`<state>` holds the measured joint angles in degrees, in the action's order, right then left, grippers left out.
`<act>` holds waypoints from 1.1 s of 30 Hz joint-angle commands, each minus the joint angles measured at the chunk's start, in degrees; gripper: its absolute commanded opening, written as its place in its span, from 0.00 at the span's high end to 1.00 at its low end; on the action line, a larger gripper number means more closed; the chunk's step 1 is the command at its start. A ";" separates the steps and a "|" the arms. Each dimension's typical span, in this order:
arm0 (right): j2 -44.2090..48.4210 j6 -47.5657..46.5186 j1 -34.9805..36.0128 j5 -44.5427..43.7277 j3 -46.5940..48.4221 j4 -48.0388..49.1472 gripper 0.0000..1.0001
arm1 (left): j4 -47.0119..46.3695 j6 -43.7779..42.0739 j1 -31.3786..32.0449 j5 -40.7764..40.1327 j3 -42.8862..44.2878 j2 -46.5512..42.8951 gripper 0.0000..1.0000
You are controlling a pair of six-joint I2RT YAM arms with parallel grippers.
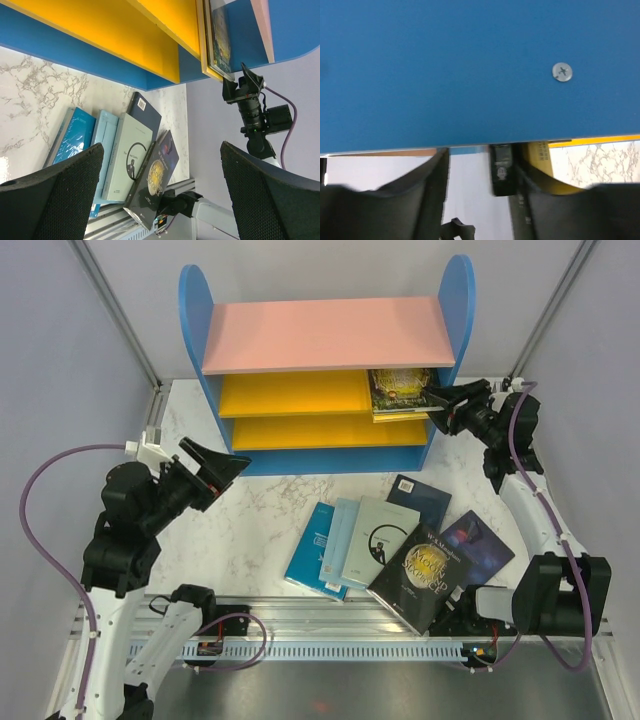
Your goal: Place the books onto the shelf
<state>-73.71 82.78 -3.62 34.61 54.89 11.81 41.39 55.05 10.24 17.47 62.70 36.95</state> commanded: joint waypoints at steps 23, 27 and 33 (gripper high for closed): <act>12.71 -2.62 -1.13 -0.34 -5.68 -15.15 0.25 | -5.61 -1.70 -0.22 3.97 -0.55 3.04 0.02; 15.00 -7.45 -1.04 0.81 -5.94 -21.10 0.24 | -7.02 -3.71 -0.22 7.91 -5.03 2.86 0.01; 19.57 -27.89 3.34 -10.48 -5.32 -51.90 0.24 | -16.51 -4.85 7.29 18.13 -15.58 8.39 0.01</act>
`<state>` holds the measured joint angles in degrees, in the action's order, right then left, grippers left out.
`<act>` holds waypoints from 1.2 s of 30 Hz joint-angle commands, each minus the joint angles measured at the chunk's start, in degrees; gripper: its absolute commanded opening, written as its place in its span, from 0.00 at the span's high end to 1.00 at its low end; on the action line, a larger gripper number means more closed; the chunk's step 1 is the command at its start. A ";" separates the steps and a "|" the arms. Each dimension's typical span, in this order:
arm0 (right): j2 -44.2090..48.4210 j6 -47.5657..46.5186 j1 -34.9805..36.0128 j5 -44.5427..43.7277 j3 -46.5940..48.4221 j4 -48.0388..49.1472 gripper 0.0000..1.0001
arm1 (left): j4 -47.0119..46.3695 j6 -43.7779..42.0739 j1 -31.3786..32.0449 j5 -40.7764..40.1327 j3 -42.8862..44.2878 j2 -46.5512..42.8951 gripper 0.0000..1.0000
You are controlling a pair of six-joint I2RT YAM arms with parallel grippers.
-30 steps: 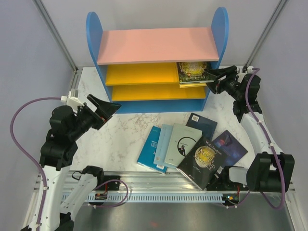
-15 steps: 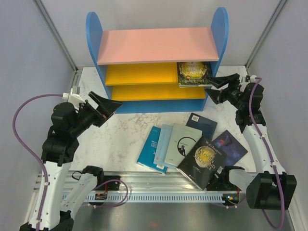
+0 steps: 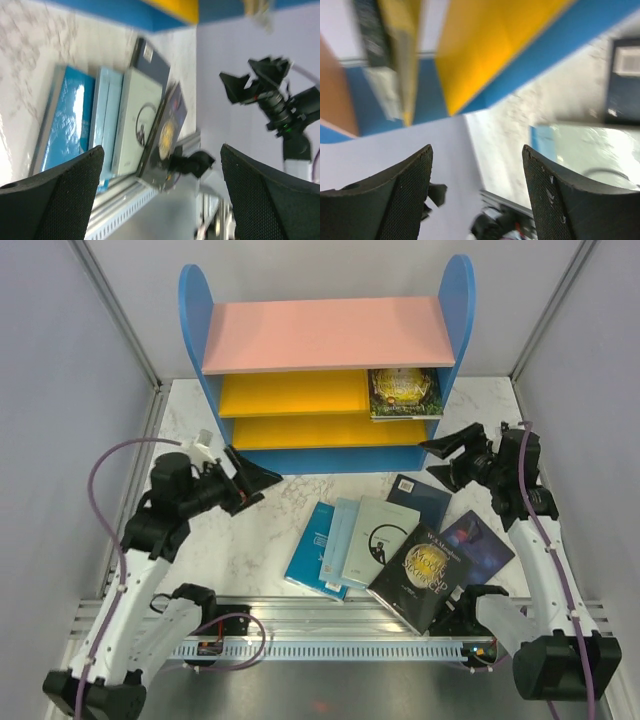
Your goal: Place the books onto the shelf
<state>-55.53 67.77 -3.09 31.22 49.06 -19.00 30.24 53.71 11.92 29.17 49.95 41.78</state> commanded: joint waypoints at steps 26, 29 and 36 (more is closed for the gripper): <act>3.06 -20.22 9.86 -12.24 -8.10 -33.91 0.23 | -29.97 10.96 57.50 -12.28 -7.41 40.04 0.03; 3.76 -20.48 9.95 -10.92 -8.36 -33.91 0.23 | -33.65 14.48 59.26 -16.77 -7.41 42.24 0.03; 4.03 -21.89 9.86 -9.16 -9.24 -33.99 0.23 | -37.16 18.44 61.38 -22.58 -4.87 49.09 0.03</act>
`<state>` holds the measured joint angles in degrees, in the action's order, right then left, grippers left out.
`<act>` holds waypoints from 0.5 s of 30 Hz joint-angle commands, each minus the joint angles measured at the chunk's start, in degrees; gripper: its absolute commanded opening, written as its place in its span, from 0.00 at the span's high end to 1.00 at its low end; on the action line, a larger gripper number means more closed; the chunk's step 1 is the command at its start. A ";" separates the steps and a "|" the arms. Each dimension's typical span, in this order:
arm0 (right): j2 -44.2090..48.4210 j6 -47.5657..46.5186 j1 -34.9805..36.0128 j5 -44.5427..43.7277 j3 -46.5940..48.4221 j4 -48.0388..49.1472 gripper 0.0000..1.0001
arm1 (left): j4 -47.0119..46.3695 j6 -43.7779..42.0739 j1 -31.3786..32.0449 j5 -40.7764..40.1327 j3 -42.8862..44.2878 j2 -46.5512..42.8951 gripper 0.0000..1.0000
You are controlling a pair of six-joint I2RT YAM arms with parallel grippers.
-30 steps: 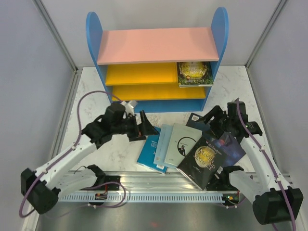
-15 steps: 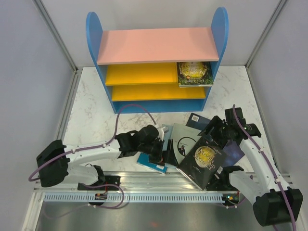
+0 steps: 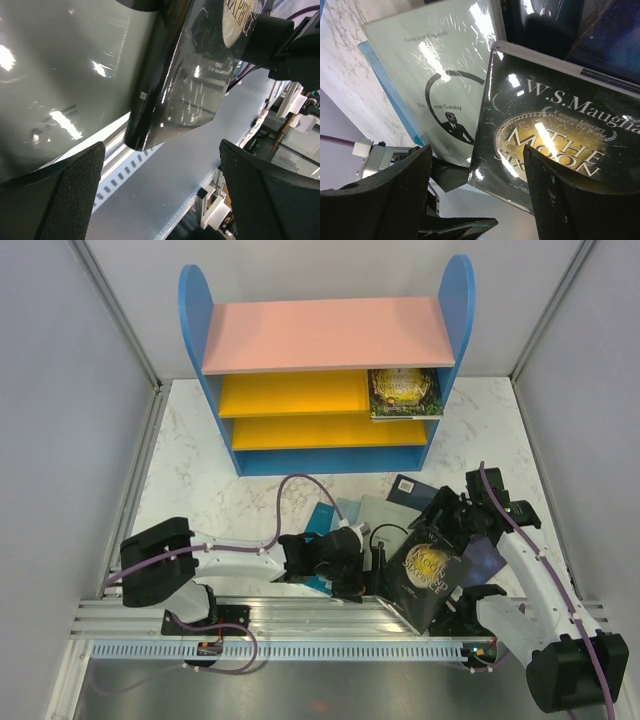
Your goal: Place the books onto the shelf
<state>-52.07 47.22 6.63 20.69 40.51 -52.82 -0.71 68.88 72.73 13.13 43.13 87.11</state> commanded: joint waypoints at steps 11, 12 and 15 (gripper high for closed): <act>0.48 -3.63 0.13 3.30 -3.16 0.00 0.21 | -14.76 9.25 1.89 -10.13 1.96 11.68 0.06; 0.57 -3.72 0.22 3.57 -3.42 0.00 0.21 | -14.76 9.95 1.89 -11.01 1.34 11.59 0.08; 1.27 -3.54 0.13 3.83 -4.74 0.08 0.21 | -12.48 12.94 2.24 -15.04 1.25 11.15 0.11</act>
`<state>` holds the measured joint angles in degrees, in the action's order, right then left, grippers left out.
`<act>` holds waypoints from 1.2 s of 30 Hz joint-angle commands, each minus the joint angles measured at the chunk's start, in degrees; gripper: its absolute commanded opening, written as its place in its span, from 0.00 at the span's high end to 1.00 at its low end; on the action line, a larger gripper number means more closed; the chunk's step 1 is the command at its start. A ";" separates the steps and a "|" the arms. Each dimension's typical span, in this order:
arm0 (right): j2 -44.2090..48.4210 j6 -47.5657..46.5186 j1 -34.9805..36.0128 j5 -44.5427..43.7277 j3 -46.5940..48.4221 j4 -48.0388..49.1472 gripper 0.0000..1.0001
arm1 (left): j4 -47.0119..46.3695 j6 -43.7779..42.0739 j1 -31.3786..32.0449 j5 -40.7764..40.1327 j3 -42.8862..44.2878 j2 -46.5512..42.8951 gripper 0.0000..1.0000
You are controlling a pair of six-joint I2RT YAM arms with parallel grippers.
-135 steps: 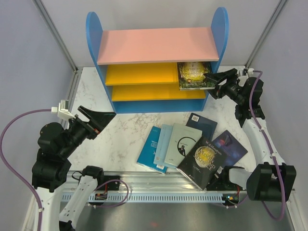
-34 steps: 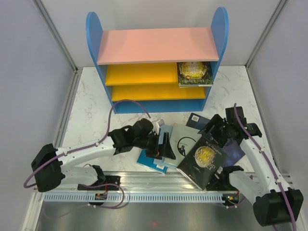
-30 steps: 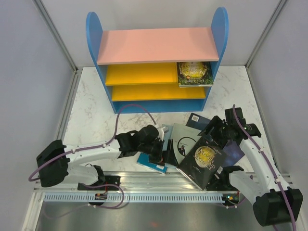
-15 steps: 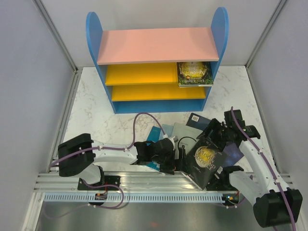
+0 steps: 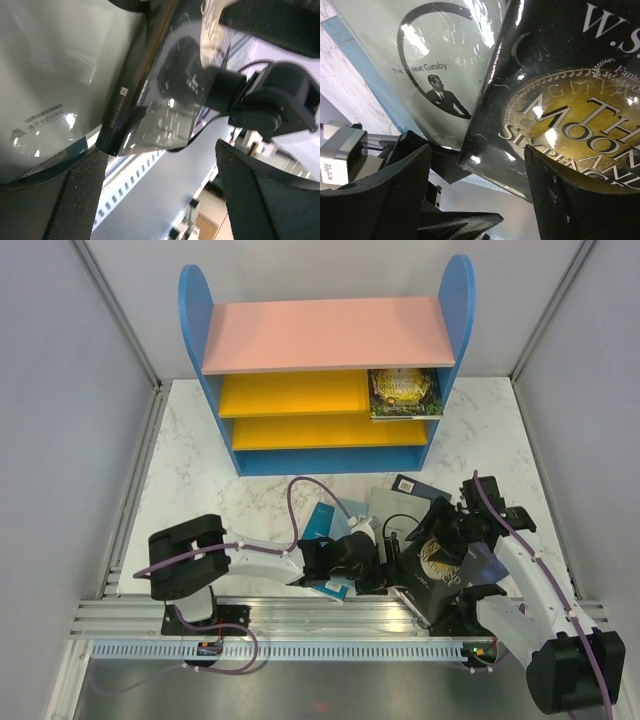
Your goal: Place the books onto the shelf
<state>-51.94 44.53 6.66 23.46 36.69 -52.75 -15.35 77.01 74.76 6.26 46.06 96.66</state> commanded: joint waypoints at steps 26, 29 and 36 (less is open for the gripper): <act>5.99 8.12 0.11 6.95 6.10 1.69 0.20 | 34.59 16.15 4.60 -32.27 3.88 -11.65 0.98; 3.00 6.36 0.11 6.25 11.82 1.60 0.20 | 36.79 17.20 4.52 -34.56 -0.43 -18.32 0.98; -7.20 2.31 0.02 2.64 17.36 2.28 0.20 | 40.92 11.68 4.43 -33.77 -5.28 -28.53 0.70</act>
<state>-55.66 48.34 6.66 28.12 52.80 -51.00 21.47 91.35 79.24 -22.61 42.11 72.51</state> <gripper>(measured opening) 0.801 0.203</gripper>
